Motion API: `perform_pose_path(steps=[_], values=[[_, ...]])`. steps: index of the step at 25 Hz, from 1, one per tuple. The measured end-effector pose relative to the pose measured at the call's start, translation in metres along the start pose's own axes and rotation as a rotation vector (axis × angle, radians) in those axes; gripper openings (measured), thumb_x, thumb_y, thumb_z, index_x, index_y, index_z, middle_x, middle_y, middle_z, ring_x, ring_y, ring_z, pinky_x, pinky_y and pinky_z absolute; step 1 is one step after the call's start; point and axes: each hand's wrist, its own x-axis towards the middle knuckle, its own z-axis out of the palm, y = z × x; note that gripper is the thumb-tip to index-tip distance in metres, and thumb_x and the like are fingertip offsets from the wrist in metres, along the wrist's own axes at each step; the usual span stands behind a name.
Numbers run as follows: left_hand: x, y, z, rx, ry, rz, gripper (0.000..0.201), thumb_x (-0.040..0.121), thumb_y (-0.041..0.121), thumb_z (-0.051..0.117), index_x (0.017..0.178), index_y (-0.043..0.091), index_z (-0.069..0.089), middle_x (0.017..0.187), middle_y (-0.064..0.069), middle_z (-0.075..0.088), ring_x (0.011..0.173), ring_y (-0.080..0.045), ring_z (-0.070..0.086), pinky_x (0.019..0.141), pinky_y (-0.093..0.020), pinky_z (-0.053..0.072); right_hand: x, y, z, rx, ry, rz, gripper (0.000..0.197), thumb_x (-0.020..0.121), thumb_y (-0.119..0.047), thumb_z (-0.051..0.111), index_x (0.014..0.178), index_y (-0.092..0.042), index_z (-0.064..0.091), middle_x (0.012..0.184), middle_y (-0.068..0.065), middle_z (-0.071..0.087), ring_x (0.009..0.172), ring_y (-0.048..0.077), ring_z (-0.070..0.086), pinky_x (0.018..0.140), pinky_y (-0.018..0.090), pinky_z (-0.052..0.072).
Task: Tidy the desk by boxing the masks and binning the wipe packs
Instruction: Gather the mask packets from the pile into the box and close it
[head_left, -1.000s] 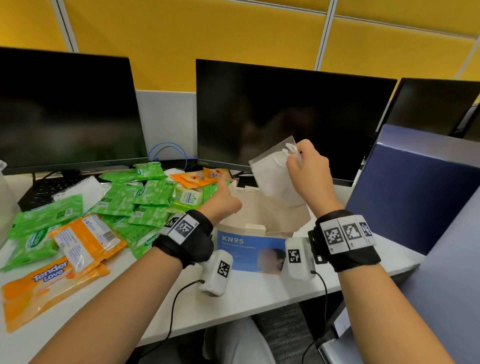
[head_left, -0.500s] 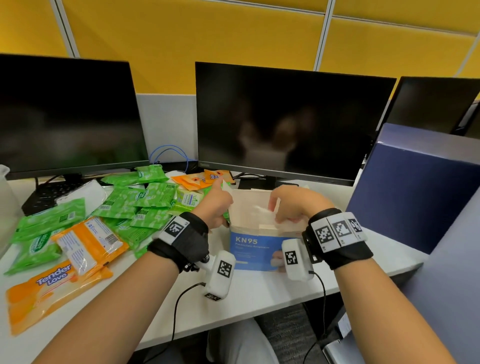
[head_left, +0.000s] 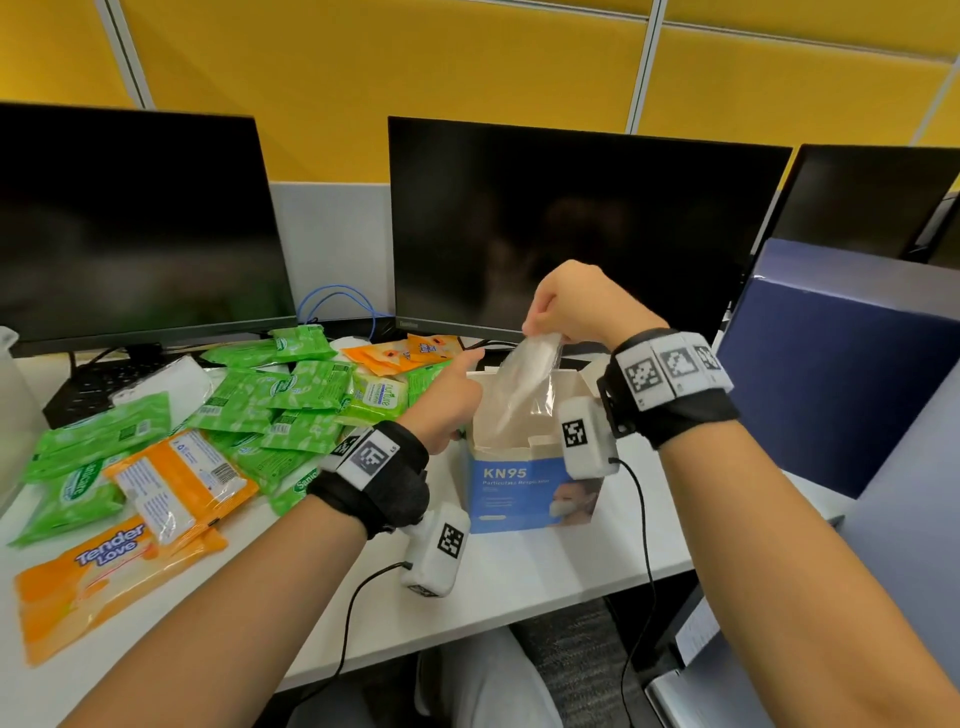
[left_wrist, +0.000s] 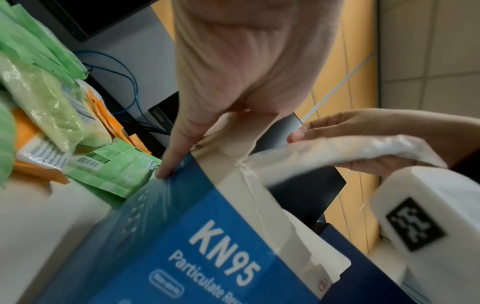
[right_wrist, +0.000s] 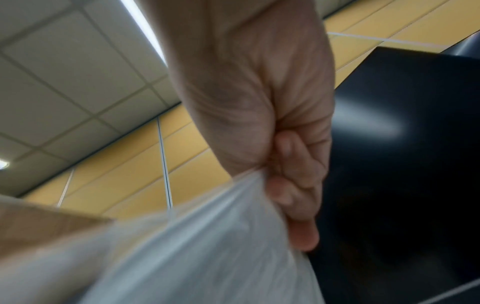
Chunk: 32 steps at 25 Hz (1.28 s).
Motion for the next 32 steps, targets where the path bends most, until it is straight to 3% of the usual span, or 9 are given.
perform_pose_path(steps=[5, 8, 12, 15, 18, 22, 26, 28, 32], values=[[0.004, -0.005, 0.002, 0.02, 0.01, -0.021, 0.063, 0.095, 0.001, 0.029, 0.149, 0.033, 0.022, 0.15, -0.004, 0.03, 0.113, -0.023, 0.038, 0.089, -0.042, 0.04, -0.001, 0.004, 0.04, 0.226, -0.195, -0.023, 0.039, 0.08, -0.021, 0.076, 0.113, -0.018, 0.055, 0.098, 0.004, 0.067, 0.078, 0.016, 0.07, 0.08, 0.029, 0.058], [0.006, -0.007, 0.0, 0.028, 0.006, 0.001, 0.058, 0.096, 0.003, 0.03, 0.146, 0.032, 0.029, 0.118, -0.002, 0.047, 0.095, -0.019, 0.044, 0.087, -0.042, 0.041, 0.002, 0.006, 0.069, 0.385, -0.257, 0.09, 0.065, 0.071, -0.01, 0.081, 0.124, -0.017, 0.044, 0.107, 0.007, 0.065, 0.093, 0.022, 0.07, 0.088, 0.037, 0.056], [0.008, -0.005, 0.001, 0.178, 0.049, 0.041, 0.048, 0.094, 0.0, 0.032, 0.131, 0.023, 0.053, 0.108, 0.002, 0.046, 0.079, -0.013, 0.048, 0.075, -0.037, 0.045, -0.001, 0.011, 0.089, 0.379, -0.399, 0.166, 0.035, 0.085, -0.008, 0.064, 0.12, -0.006, 0.058, 0.115, 0.015, 0.067, 0.103, 0.025, 0.066, 0.097, 0.04, 0.052], [0.01, 0.003, -0.002, 0.454, 0.002, -0.001, 0.035, 0.095, 0.008, 0.041, 0.125, 0.008, 0.06, 0.126, -0.005, 0.055, 0.108, -0.03, 0.06, 0.068, -0.035, 0.051, 0.011, 0.031, 0.099, 0.189, -0.375, 0.222, 0.041, 0.094, -0.027, 0.056, 0.131, -0.009, 0.053, 0.131, 0.01, 0.056, 0.121, 0.03, 0.053, 0.104, 0.039, 0.041], [0.015, 0.008, -0.005, 0.63, -0.077, -0.125, 0.037, 0.096, 0.019, 0.046, 0.129, 0.005, 0.052, 0.124, -0.019, 0.057, 0.102, -0.037, 0.064, 0.064, -0.035, 0.055, 0.068, 0.084, 0.147, 0.024, -0.394, 0.333, 0.077, 0.056, -0.066, 0.078, 0.123, -0.041, 0.05, 0.122, -0.001, 0.059, 0.107, 0.033, 0.056, 0.085, 0.049, 0.047], [0.02, 0.006, 0.0, 0.649, -0.089, -0.114, 0.031, 0.097, 0.02, 0.047, 0.124, 0.007, 0.056, 0.117, -0.017, 0.059, 0.094, -0.033, 0.067, 0.073, -0.035, 0.06, 0.0, 0.054, 0.1, -0.126, -0.419, 0.368, 0.055, 0.083, -0.023, 0.072, 0.132, -0.016, 0.047, 0.109, 0.008, 0.056, 0.099, 0.024, 0.053, 0.091, 0.034, 0.045], [0.024, -0.002, 0.002, 0.557, -0.038, -0.01, 0.024, 0.095, 0.014, 0.049, 0.111, 0.003, 0.064, 0.116, -0.017, 0.064, 0.094, -0.03, 0.068, 0.066, -0.031, 0.059, 0.02, 0.061, 0.109, -0.027, -0.356, 0.368, 0.067, 0.07, -0.044, 0.077, 0.129, -0.022, 0.053, 0.111, 0.004, 0.062, 0.093, 0.024, 0.056, 0.087, 0.037, 0.05], [0.026, -0.006, 0.001, 0.453, -0.033, 0.045, 0.028, 0.096, 0.014, 0.048, 0.121, 0.008, 0.06, 0.127, -0.013, 0.058, 0.098, -0.028, 0.065, 0.064, -0.031, 0.059, 0.041, 0.057, 0.109, 0.033, -0.408, 0.299, 0.058, 0.07, -0.046, 0.073, 0.12, -0.019, 0.06, 0.108, 0.003, 0.064, 0.098, 0.027, 0.06, 0.086, 0.038, 0.05], [0.027, -0.01, 0.005, 0.265, -0.048, 0.116, 0.045, 0.099, 0.024, 0.045, 0.142, 0.028, 0.035, 0.137, -0.005, 0.044, 0.101, -0.025, 0.06, 0.06, -0.037, 0.061, 0.021, 0.019, 0.078, 0.374, -0.473, 0.185, 0.016, 0.087, -0.008, 0.057, 0.102, -0.002, 0.062, 0.093, 0.014, 0.069, 0.075, 0.022, 0.066, 0.067, 0.027, 0.056]])
